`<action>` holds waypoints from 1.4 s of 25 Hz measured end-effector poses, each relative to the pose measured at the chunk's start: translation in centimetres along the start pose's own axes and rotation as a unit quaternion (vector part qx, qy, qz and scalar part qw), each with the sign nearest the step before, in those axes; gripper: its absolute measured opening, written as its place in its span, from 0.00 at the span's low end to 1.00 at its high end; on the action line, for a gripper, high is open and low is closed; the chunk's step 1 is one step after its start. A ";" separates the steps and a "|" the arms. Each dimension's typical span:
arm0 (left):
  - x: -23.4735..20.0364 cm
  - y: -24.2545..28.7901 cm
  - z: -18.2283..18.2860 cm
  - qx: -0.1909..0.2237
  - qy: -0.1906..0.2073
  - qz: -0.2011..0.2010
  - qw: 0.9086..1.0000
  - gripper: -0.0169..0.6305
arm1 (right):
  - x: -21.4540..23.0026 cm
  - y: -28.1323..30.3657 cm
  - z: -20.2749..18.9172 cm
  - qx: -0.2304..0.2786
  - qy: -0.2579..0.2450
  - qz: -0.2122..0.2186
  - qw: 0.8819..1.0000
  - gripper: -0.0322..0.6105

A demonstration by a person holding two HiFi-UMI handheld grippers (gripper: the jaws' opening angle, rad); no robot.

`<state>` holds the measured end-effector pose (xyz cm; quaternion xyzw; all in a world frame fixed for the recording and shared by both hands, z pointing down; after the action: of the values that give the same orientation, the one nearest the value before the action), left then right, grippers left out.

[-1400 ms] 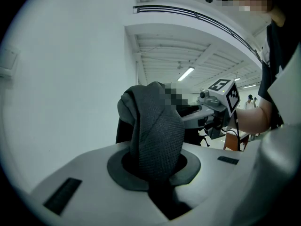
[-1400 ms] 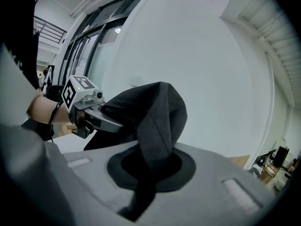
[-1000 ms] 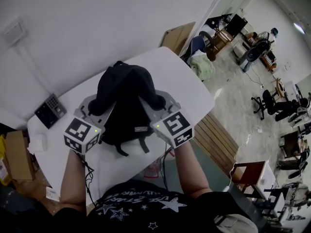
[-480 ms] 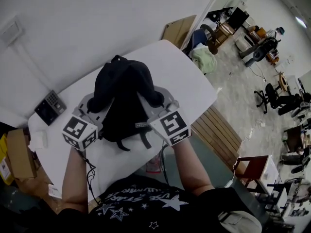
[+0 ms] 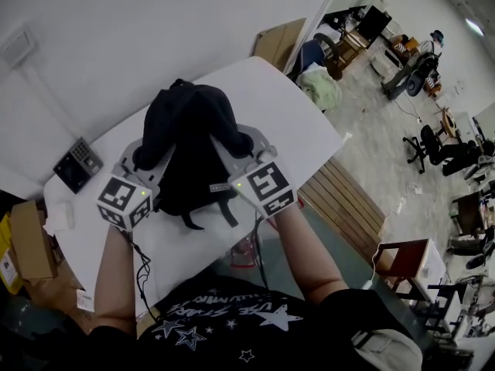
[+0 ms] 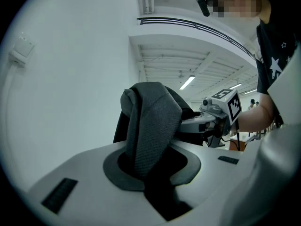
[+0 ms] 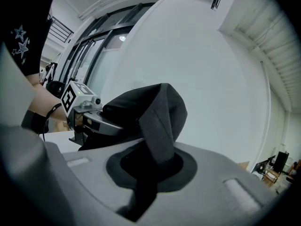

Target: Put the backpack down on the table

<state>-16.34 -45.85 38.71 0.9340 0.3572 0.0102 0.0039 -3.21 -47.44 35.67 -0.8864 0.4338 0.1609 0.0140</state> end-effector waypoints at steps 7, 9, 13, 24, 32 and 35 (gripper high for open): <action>0.6 -1.1 0.5 -0.012 0.027 0.040 0.999 0.29 | -0.4 -1.5 0.1 -0.004 -0.001 -0.007 1.000 0.31; 0.6 -1.6 0.4 -0.020 0.027 0.046 0.998 0.37 | -0.3 -2.0 0.1 -0.004 0.004 -0.024 1.000 0.39; 1.2 -2.8 0.5 -0.024 0.020 0.063 0.998 0.48 | 0.2 -4.3 -0.3 -0.008 0.015 -0.063 0.998 0.50; 3.5 -7.0 0.5 -0.020 -0.009 0.128 0.992 0.55 | -2.0 -11.7 -2.1 -0.020 0.067 -0.076 0.995 0.60; 9.3 -10.5 -0.4 -0.031 -0.028 0.129 0.991 0.57 | -6.1 -15.5 -1.6 -0.004 0.060 -0.041 0.997 0.60; 12.7 -11.2 -0.3 -0.030 -0.044 0.109 0.993 0.57 | -7.5 -17.4 -0.7 0.003 0.047 -0.023 0.999 0.59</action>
<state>-14.32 -29.05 39.04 0.9662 0.2526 -0.0202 0.0468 6.17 -30.96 36.55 -0.9026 0.4142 0.1173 -0.0004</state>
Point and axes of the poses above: the fingertips, and each gripper's own axes: y forward along the fingers, x to its right, z out of its top, the point moved 4 cm from there along -y, backward along the fingers, and after that the axes turned 5 degrees about x, right-handed, at the moved point
